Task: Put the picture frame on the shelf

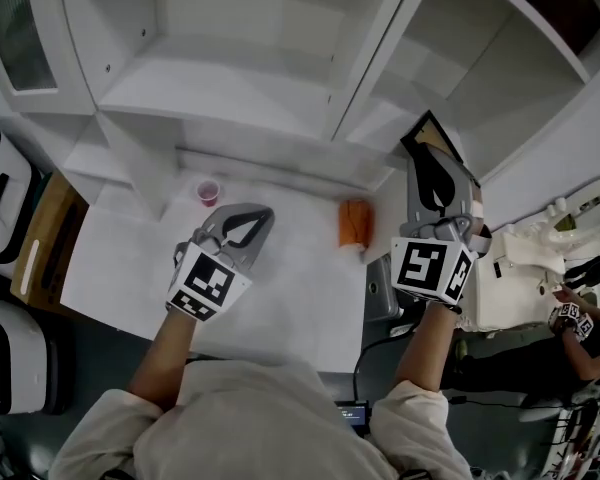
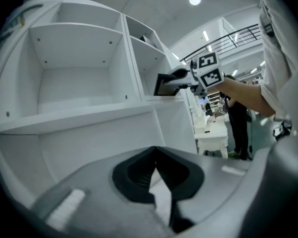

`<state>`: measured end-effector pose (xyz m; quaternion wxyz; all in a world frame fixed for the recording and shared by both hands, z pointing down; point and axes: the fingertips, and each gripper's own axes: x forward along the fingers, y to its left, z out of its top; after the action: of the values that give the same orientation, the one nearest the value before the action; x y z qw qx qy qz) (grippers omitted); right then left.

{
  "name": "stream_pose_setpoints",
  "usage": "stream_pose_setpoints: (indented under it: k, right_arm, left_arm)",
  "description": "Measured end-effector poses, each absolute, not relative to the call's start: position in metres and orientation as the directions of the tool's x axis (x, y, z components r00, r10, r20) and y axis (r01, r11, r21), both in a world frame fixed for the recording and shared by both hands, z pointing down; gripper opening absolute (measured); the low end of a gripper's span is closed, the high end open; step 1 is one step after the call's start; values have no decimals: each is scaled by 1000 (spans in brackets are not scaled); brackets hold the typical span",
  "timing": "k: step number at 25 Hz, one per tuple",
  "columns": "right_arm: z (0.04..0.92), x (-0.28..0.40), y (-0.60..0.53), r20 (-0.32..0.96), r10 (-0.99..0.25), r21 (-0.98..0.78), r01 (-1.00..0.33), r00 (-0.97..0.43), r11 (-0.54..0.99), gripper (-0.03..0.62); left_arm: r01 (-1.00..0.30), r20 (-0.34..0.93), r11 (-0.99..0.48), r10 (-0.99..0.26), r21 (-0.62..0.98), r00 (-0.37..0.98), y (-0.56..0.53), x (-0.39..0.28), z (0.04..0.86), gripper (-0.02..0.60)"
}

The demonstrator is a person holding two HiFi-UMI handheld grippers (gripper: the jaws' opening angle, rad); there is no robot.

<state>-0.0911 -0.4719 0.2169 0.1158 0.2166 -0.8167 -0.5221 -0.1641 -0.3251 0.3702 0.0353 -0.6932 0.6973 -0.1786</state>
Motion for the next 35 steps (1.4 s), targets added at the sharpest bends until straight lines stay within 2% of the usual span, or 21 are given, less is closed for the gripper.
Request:
stream_pose_setpoints:
  k: [26, 35]
  right_arm:
    - [244, -97, -491, 104, -376, 894, -79, -921, 440, 143]
    - [250, -93, -490, 141, -344, 888, -35, -928, 458, 172]
  left_arm:
    - [-954, 241, -42, -970, -297, -32, -345, -149, 386, 3]
    - [-944, 198, -60, -980, -324, -5, -359, -141, 367, 3]
